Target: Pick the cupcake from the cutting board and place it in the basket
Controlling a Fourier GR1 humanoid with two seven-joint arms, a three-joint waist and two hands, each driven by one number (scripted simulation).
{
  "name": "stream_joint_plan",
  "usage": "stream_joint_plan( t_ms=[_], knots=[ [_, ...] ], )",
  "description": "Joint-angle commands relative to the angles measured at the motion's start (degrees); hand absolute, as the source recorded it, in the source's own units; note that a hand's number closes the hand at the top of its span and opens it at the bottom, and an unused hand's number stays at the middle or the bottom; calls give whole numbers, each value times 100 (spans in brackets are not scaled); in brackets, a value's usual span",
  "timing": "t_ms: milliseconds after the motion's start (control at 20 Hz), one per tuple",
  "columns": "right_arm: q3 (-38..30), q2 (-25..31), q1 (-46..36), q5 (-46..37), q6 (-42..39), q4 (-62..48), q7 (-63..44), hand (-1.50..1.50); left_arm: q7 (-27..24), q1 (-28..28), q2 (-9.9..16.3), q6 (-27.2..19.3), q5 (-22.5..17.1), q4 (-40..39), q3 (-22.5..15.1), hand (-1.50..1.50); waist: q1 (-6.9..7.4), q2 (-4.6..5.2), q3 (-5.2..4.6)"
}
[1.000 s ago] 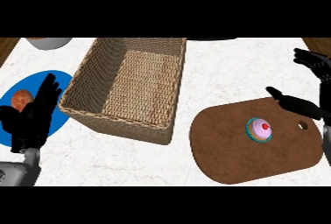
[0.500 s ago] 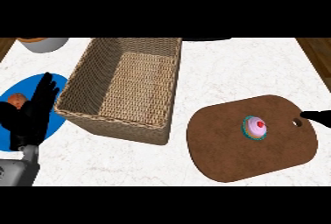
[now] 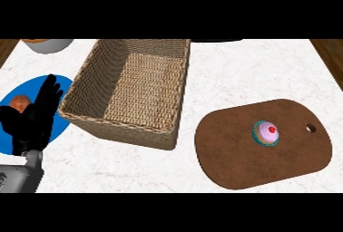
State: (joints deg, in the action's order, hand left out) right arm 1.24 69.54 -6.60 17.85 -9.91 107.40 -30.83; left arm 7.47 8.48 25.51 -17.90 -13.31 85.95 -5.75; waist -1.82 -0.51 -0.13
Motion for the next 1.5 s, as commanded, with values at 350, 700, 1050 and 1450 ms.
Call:
stream_joint_plan(
  t_ms=[350, 700, 1050, 1450],
  knots=[
    [-1065, -1116, 829, -242, -221, 597, -194, -150, 16, 141, -142, 511, 106, -183, 296, 0, 141, 42, 13],
    [-313, -2259, 784, -1444, -118, 118, 493, -150, 79, -50, -331, 544, 363, 61, 282, 0, 202, 50, 15],
    [-369, -3026, 1133, -2441, 15, -147, 1514, -150, 29, 275, -639, 533, 606, -314, 423, 0, 162, 50, 15],
    [-112, -3852, 899, -3293, 8, 301, 941, -150, -155, -17, -759, 880, 684, -304, 744, 0, 179, 49, 12]
  ],
)
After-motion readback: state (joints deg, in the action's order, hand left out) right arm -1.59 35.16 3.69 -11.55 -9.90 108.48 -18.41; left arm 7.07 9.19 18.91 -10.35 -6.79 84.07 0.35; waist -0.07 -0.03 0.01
